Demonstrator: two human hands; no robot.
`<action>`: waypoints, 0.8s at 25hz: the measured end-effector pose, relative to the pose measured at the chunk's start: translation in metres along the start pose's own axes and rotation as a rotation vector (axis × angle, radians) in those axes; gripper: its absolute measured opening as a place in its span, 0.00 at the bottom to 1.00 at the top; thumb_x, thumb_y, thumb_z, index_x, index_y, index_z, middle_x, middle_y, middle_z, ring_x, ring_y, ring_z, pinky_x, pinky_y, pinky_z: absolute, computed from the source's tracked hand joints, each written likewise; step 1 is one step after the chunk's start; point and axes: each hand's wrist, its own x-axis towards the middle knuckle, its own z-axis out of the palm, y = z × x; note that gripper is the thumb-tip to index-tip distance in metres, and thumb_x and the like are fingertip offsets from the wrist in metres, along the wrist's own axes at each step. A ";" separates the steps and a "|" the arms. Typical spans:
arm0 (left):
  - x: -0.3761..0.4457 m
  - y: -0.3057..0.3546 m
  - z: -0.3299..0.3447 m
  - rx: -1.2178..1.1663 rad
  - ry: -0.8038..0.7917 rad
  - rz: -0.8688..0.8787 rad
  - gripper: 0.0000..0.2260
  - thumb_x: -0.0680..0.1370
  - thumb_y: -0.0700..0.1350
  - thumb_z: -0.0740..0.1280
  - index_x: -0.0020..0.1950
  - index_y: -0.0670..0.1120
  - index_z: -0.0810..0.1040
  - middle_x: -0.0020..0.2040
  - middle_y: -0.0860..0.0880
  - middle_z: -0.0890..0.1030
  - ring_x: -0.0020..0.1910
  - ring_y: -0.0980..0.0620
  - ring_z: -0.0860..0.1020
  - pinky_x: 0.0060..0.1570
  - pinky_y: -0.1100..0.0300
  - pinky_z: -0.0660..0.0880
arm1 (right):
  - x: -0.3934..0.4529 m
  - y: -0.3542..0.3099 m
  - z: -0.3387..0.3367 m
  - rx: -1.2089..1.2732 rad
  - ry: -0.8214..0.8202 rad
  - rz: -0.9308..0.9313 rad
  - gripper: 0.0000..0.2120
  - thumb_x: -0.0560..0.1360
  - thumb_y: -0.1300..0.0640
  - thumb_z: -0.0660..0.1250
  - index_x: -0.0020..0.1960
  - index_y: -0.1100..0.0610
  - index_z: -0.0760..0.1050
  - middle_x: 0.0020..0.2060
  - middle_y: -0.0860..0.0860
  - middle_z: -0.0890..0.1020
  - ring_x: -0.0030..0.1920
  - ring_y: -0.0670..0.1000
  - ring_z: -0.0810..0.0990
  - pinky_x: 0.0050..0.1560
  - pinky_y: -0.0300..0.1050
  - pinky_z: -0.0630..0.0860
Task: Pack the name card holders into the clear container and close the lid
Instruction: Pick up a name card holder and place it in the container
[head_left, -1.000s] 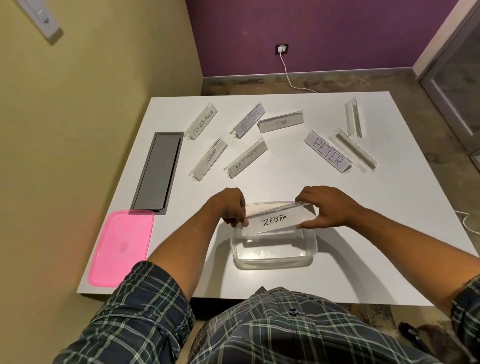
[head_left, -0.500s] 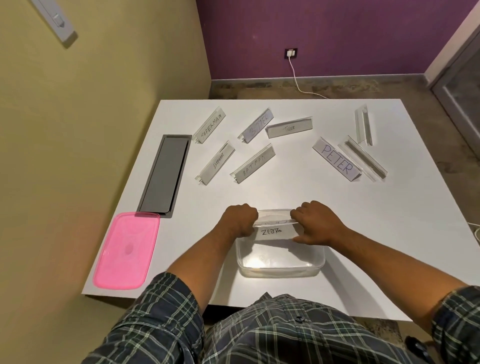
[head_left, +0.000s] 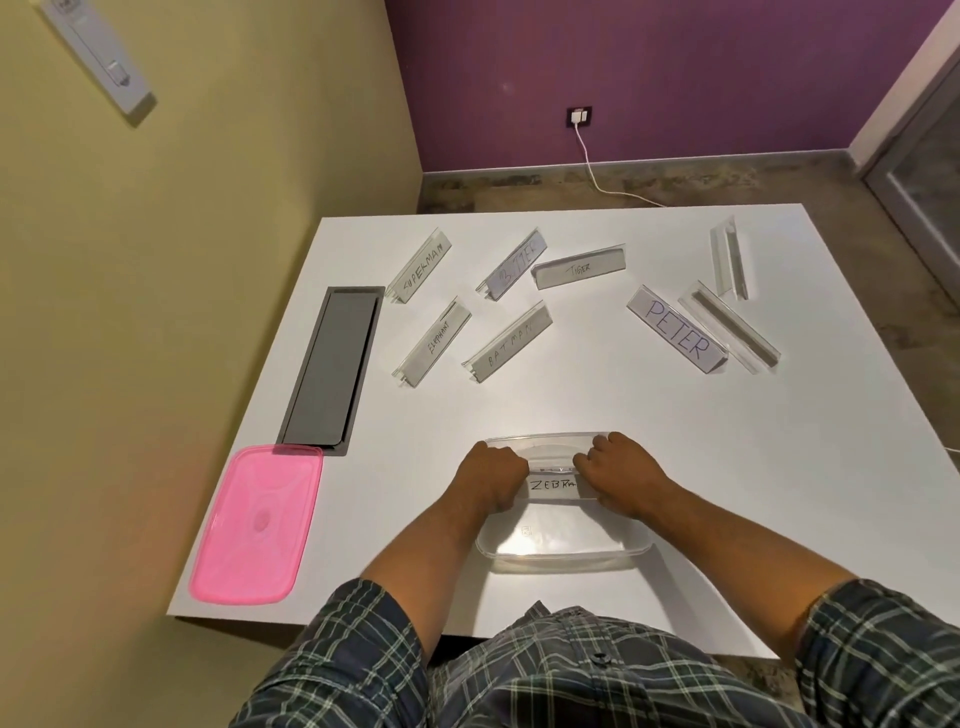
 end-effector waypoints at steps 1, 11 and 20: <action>0.000 0.001 0.001 0.004 0.007 0.007 0.09 0.76 0.40 0.66 0.55 0.45 0.80 0.54 0.44 0.83 0.54 0.42 0.81 0.55 0.53 0.71 | 0.002 -0.001 0.002 -0.009 -0.001 0.001 0.13 0.71 0.61 0.66 0.56 0.59 0.74 0.47 0.56 0.83 0.52 0.59 0.79 0.53 0.52 0.72; -0.001 0.010 0.008 -0.036 -0.016 0.018 0.11 0.76 0.42 0.67 0.57 0.44 0.79 0.55 0.44 0.83 0.55 0.42 0.81 0.54 0.52 0.72 | -0.001 -0.005 0.004 -0.014 0.104 0.046 0.09 0.63 0.63 0.75 0.41 0.54 0.80 0.33 0.51 0.82 0.36 0.55 0.82 0.41 0.47 0.76; 0.009 -0.004 -0.012 -0.162 0.176 0.025 0.11 0.79 0.51 0.61 0.51 0.47 0.81 0.50 0.47 0.83 0.51 0.43 0.81 0.44 0.55 0.67 | 0.004 0.009 0.004 0.099 0.399 -0.088 0.12 0.63 0.48 0.79 0.34 0.52 0.77 0.29 0.48 0.78 0.28 0.53 0.77 0.30 0.42 0.71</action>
